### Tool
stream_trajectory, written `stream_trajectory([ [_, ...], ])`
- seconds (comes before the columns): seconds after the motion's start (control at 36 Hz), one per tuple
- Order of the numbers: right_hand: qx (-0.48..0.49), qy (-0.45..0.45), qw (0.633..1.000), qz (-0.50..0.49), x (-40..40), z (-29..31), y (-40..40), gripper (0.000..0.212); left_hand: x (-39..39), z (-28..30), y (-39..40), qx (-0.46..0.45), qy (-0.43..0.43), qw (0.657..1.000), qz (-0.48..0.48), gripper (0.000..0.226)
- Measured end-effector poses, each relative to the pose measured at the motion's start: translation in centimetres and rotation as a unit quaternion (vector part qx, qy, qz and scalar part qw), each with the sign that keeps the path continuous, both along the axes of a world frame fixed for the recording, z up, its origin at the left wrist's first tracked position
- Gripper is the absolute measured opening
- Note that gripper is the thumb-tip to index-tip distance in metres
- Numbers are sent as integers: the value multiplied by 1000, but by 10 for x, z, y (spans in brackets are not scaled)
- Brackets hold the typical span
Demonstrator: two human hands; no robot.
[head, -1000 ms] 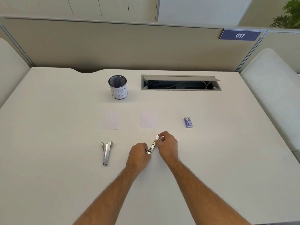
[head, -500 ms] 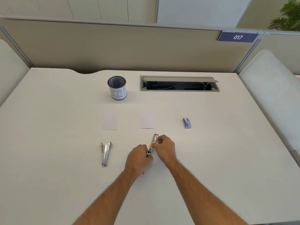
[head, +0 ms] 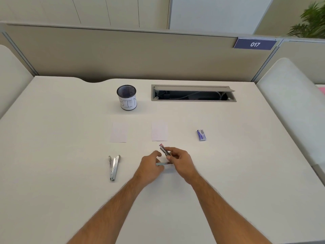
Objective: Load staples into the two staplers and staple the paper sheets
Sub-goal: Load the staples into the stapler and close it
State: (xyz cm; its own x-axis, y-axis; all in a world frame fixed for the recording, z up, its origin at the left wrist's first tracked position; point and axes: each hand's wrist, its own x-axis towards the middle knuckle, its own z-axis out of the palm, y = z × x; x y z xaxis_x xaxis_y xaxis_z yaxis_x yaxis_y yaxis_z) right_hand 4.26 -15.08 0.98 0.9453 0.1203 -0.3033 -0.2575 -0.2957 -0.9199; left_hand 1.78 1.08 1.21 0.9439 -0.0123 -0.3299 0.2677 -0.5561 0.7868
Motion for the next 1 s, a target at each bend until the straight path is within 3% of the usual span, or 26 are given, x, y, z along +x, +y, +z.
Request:
stream_trajectory([
  [0.22,-71,-5,993,99,-1,3,-8,37,11,1,14,24,-23,999,-37,76],
  [0.33,-89,-8,987,130,1,5,-11,54,12,0,16,56,-32,996,-61,64],
  [0.56,-198,-84,962,166,0,5,-10,38,15,-1,15,100,-47,991,-72,20],
  [0.81,-222,-102,956,164,-2,6,-8,28,15,-3,15,124,-46,989,-60,8],
  [1.0,-229,-110,955,151,-6,8,-6,33,15,-4,13,90,-48,993,-60,30],
])
